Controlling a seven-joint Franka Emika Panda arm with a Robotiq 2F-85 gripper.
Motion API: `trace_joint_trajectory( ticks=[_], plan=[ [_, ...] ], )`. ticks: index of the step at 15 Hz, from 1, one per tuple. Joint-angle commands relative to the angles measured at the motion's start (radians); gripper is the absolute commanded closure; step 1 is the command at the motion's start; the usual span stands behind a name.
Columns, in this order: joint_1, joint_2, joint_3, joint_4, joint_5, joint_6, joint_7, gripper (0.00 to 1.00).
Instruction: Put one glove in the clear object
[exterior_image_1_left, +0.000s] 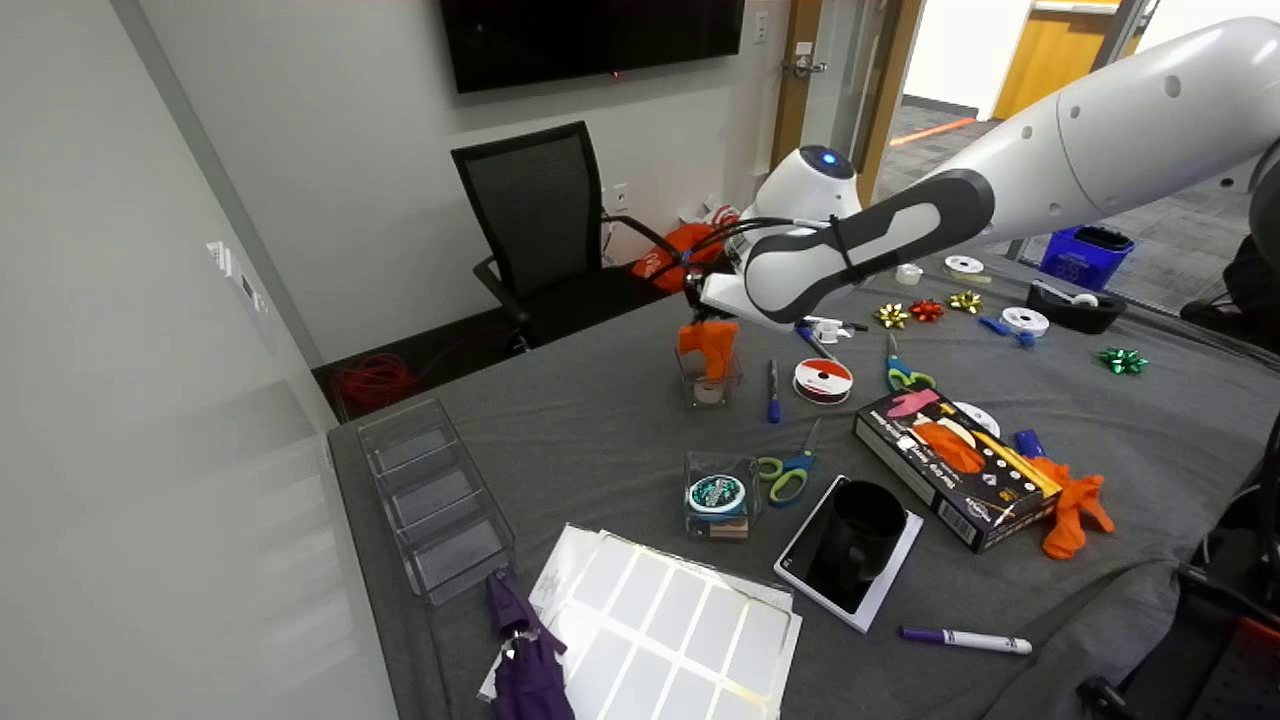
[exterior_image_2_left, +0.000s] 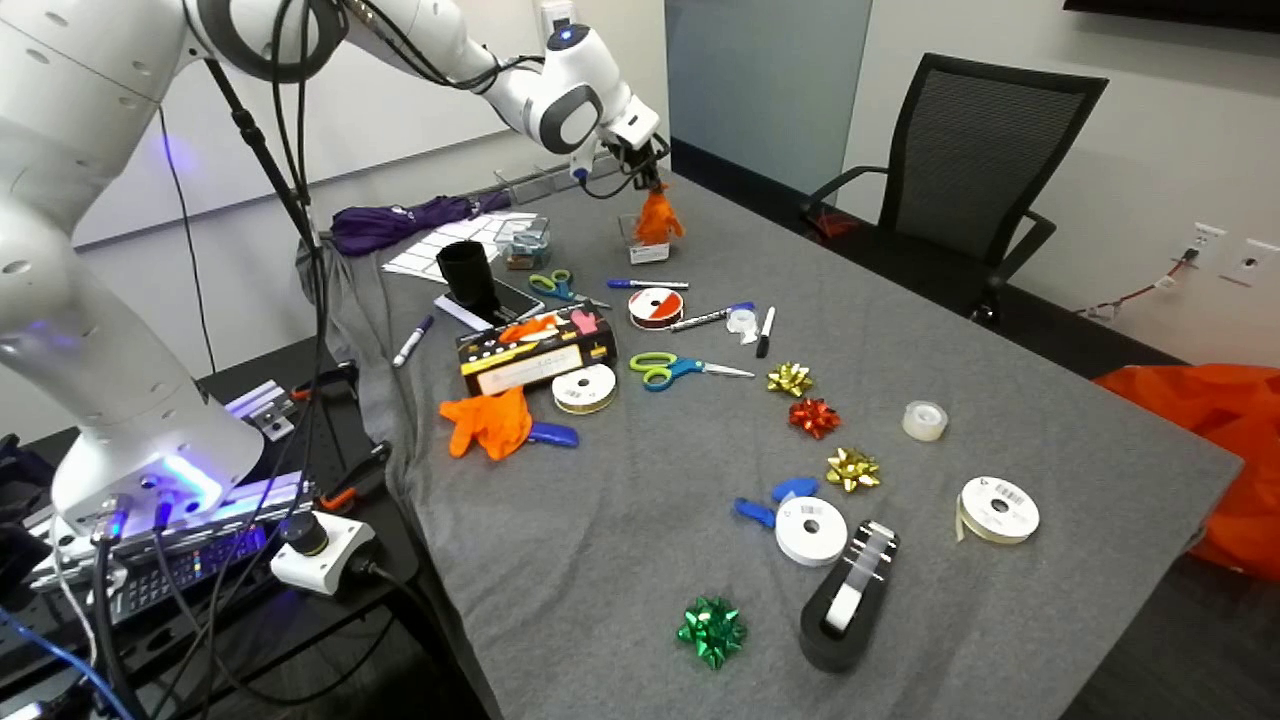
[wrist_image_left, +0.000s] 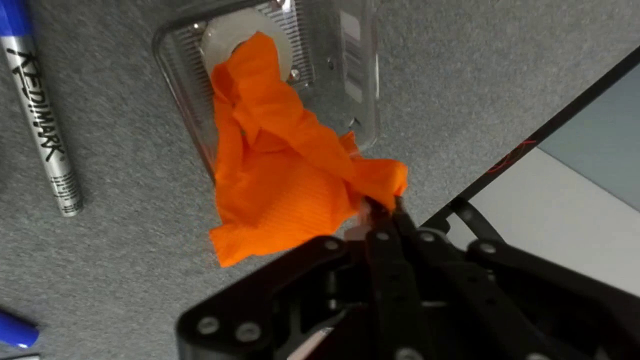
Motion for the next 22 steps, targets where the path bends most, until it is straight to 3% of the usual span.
trace_joint_trajectory(
  ticks=[1,2,4,13,22],
  plan=[
    [0.006,-0.065,-0.001,-0.125,0.009,0.039,-0.088,1.00],
    [0.014,-0.068,-0.017,-0.138,0.006,0.035,-0.093,0.73],
    [0.022,-0.081,-0.035,-0.158,0.005,0.020,-0.100,0.66],
    [0.083,-0.222,-0.109,-0.194,-0.022,-0.143,-0.034,0.03],
    [0.097,-0.328,-0.122,-0.203,-0.135,-0.279,0.019,0.00]
  ],
)
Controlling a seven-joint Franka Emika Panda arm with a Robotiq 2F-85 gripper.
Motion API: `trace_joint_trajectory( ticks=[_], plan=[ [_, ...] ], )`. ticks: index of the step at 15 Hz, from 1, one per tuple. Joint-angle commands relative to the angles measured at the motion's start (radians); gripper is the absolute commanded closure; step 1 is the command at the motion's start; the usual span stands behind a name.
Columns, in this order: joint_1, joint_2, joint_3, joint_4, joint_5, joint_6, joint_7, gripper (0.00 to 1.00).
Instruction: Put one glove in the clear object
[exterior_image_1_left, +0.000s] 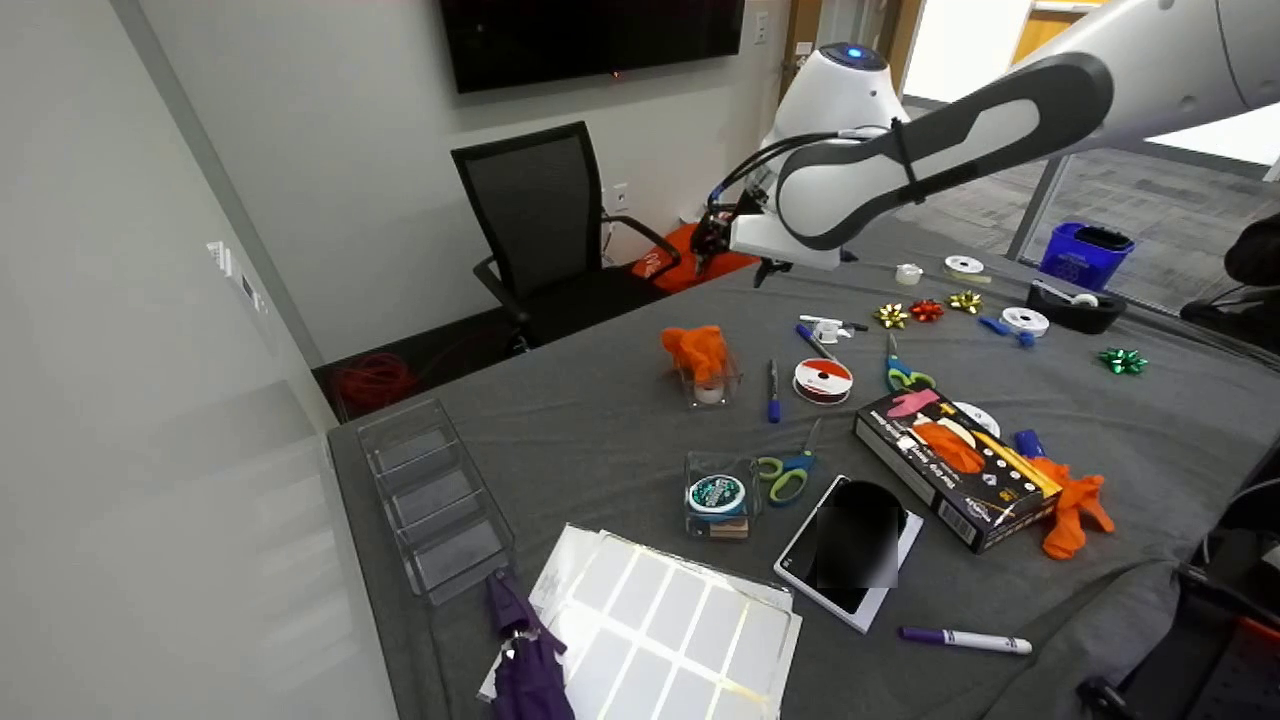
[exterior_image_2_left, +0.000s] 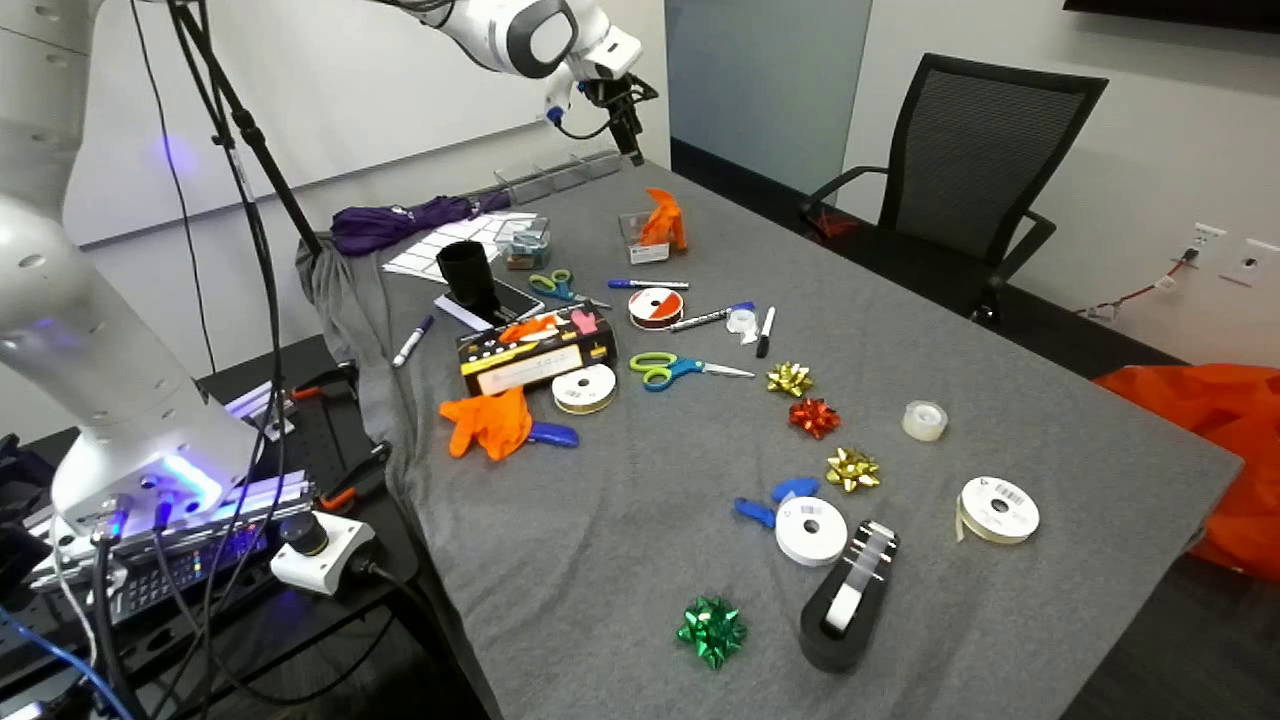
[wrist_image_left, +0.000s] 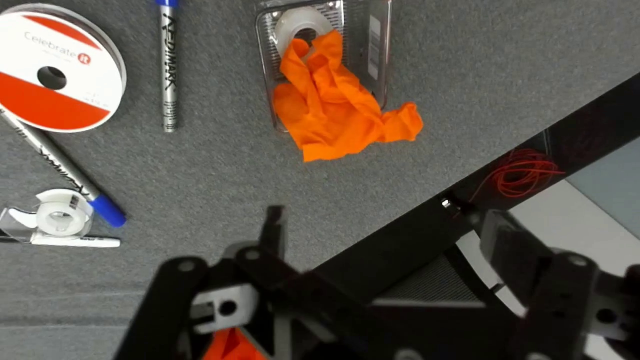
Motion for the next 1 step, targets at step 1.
trace_joint_trajectory(
  ticks=[1],
  plan=[
    [0.021,-0.065,-0.028,-0.052,-0.067,-0.080,0.051,0.00]
  ],
)
